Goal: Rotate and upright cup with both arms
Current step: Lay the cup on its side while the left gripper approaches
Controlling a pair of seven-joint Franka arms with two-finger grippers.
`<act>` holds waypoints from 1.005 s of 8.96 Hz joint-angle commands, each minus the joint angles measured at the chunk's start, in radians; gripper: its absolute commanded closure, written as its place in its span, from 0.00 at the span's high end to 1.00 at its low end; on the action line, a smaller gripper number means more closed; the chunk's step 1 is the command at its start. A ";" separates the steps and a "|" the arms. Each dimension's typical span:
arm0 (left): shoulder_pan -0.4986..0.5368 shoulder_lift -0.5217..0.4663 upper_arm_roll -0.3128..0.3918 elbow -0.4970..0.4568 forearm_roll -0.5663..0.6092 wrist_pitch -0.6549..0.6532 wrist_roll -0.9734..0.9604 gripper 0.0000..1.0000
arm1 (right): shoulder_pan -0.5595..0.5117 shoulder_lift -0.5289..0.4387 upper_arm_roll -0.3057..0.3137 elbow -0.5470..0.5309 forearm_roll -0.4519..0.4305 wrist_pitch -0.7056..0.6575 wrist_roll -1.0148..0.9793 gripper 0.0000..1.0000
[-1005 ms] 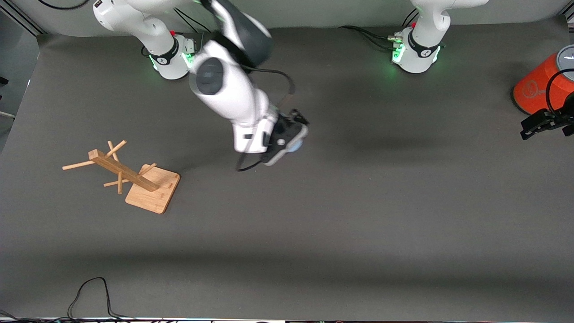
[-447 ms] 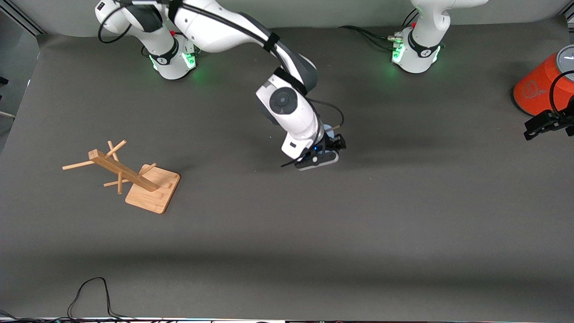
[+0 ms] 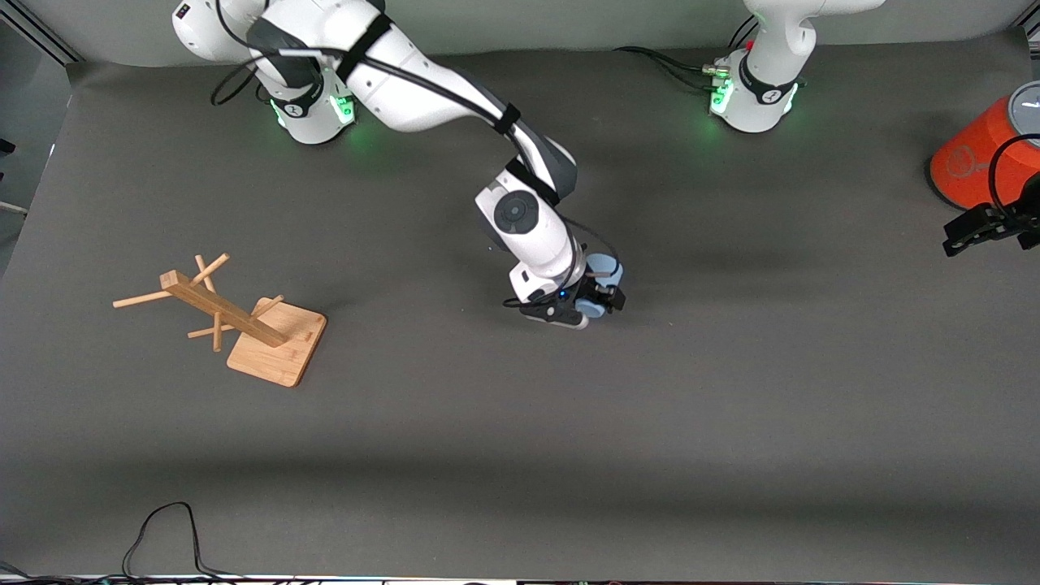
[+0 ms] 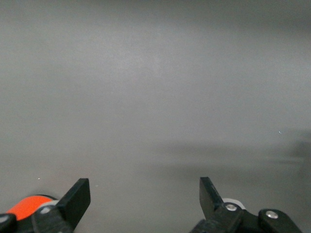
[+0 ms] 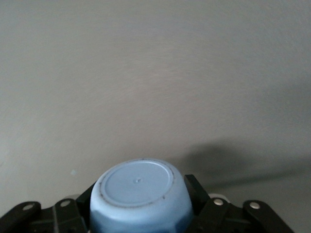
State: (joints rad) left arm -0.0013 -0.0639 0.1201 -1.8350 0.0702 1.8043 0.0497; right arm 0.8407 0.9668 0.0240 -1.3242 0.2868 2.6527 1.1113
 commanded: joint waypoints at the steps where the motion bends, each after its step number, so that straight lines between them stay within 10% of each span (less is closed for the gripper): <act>1: -0.019 0.000 -0.002 -0.061 -0.085 0.085 -0.043 1.00 | 0.005 0.050 -0.007 0.045 -0.003 0.023 0.163 0.00; 2: -0.016 0.010 -0.002 -0.075 -0.199 0.110 -0.074 1.00 | 0.005 0.058 -0.007 0.045 -0.003 0.024 0.204 0.00; 3: -0.025 0.033 -0.002 -0.079 -0.257 0.122 -0.149 1.00 | 0.003 0.061 -0.007 0.043 -0.002 0.026 0.216 0.40; 4: -0.069 0.051 -0.008 -0.098 -0.289 0.177 -0.295 1.00 | -0.005 0.055 -0.009 0.042 -0.002 0.023 0.214 0.99; 9: -0.241 0.067 -0.011 -0.334 -0.568 0.553 -0.728 1.00 | -0.020 -0.153 -0.067 -0.068 -0.017 -0.192 0.089 1.00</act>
State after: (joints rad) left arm -0.1865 0.0281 0.0974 -2.0889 -0.4477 2.2683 -0.5757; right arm 0.8174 0.9306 -0.0219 -1.2916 0.2815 2.5241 1.2656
